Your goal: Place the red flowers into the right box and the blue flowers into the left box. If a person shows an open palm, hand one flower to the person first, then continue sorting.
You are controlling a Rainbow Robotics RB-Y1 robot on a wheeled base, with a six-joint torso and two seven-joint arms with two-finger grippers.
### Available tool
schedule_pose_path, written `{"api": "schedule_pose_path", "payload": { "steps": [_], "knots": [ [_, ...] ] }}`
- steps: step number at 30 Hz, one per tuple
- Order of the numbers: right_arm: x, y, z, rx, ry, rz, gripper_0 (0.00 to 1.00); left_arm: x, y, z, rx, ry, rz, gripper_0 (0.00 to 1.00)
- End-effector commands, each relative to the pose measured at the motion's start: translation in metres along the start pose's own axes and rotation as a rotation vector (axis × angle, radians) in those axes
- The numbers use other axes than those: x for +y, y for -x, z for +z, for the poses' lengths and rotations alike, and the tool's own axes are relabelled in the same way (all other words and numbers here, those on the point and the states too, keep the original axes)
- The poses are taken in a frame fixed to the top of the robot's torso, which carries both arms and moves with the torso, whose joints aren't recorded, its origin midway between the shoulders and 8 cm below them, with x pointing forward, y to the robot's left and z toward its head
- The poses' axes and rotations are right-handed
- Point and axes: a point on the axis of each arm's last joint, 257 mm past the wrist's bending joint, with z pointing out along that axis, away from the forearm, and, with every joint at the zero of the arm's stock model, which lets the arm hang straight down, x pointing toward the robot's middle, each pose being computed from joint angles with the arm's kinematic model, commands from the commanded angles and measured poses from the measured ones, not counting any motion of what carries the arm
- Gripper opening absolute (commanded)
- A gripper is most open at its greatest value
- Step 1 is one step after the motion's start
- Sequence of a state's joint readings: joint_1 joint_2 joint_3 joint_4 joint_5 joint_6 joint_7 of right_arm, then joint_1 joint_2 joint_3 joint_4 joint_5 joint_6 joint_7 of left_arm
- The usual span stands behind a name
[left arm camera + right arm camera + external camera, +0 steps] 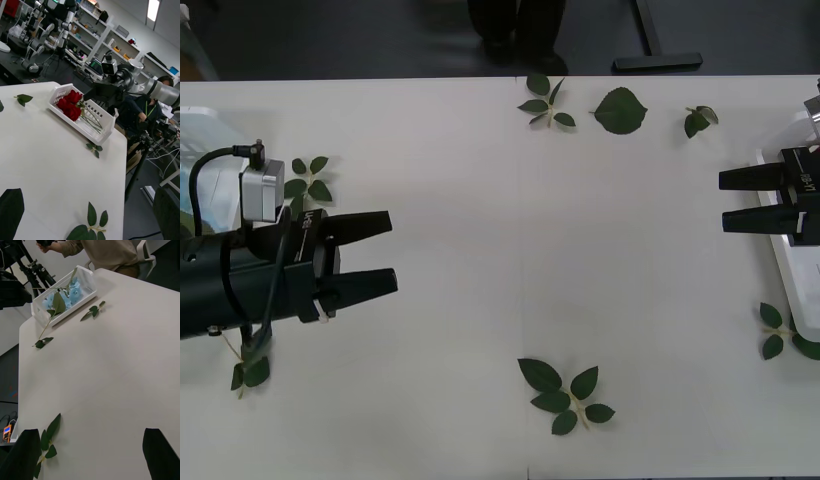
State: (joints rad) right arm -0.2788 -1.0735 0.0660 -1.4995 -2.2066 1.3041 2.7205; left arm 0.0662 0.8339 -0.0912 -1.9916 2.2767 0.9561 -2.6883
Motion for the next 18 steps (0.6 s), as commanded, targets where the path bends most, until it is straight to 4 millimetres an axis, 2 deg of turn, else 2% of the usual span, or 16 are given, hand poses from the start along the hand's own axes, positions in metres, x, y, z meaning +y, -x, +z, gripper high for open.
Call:
{"api": "schedule_pose_path", "payload": {
  "steps": [1,3,7,10,18],
  "knots": [
    [0.005,0.003,-0.006,0.024,0.001,-0.012,0.79,-0.024,-0.016,-0.010,0.059,-0.012,0.004,1.00],
    [0.005,0.003,-0.006,0.024,0.001,-0.012,0.80,-0.029,-0.020,-0.012,0.073,-0.016,0.001,1.00],
    [0.005,0.003,-0.006,0.024,0.001,-0.012,0.94,-0.041,-0.025,-0.009,0.101,-0.033,0.029,1.00],
    [0.005,0.003,-0.006,0.024,0.001,-0.012,1.00,-0.042,-0.026,-0.009,0.105,-0.035,0.034,1.00],
    [0.005,0.003,-0.006,0.024,0.001,-0.012,1.00,-0.035,-0.023,-0.012,0.106,-0.018,0.047,1.00]
  ]
}}
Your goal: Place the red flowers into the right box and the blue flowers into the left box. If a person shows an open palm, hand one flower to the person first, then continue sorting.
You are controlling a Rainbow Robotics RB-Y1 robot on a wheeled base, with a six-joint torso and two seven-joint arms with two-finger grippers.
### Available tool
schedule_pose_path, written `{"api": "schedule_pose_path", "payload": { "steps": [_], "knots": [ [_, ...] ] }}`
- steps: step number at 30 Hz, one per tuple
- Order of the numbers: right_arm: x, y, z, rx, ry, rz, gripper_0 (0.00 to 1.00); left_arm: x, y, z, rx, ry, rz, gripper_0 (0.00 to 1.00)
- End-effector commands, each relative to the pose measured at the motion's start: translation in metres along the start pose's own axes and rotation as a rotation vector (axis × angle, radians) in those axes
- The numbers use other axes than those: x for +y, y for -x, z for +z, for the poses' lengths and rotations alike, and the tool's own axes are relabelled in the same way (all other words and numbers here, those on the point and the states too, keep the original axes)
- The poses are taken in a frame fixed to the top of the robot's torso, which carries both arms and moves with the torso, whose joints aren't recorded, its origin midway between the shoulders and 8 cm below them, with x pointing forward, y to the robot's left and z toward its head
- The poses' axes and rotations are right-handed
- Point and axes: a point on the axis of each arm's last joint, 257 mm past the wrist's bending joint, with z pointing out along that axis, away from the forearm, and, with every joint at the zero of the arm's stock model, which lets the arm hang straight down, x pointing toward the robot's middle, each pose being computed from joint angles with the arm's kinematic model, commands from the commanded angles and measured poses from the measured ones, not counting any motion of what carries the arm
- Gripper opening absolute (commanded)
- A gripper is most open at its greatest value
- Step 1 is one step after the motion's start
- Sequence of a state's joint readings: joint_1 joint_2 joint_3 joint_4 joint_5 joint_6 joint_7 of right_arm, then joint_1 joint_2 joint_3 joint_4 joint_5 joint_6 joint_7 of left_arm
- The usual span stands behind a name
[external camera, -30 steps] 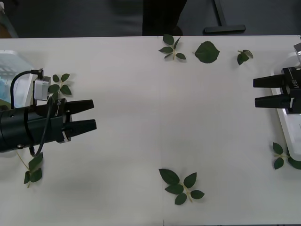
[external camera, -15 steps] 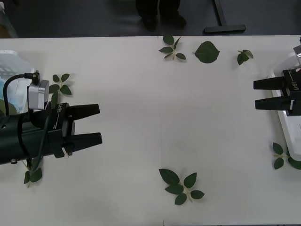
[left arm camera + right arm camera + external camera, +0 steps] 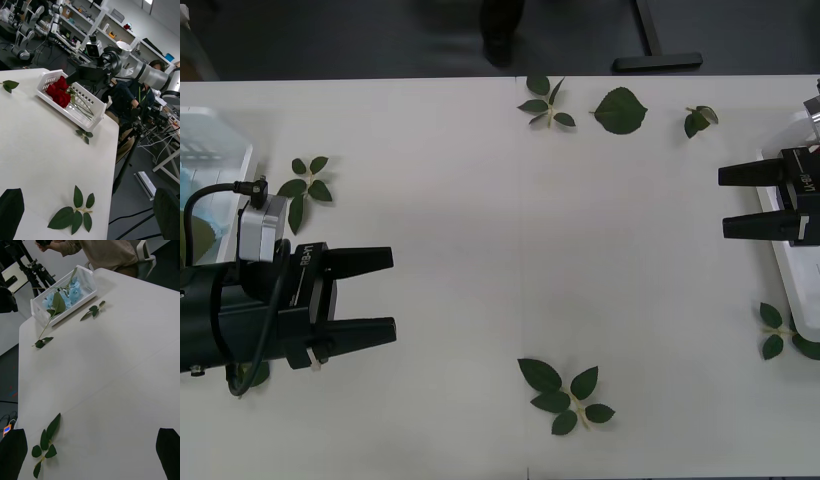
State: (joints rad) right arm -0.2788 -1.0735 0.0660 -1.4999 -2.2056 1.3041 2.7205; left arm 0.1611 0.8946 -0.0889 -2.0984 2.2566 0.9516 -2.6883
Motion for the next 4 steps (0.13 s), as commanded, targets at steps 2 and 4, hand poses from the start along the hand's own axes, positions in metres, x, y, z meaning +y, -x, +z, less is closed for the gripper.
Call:
{"api": "schedule_pose_path", "payload": {
  "steps": [2,4],
  "knots": [
    [0.0046,0.0027,-0.0060,0.023,0.001,-0.011,1.00,-0.0029,-0.0019,-0.0066,0.034,0.011,0.041,1.00],
    [0.0046,0.0027,-0.0060,0.023,0.001,-0.011,1.00,-0.0029,-0.0019,-0.0066,0.034,0.011,0.041,1.00]
  ]
}}
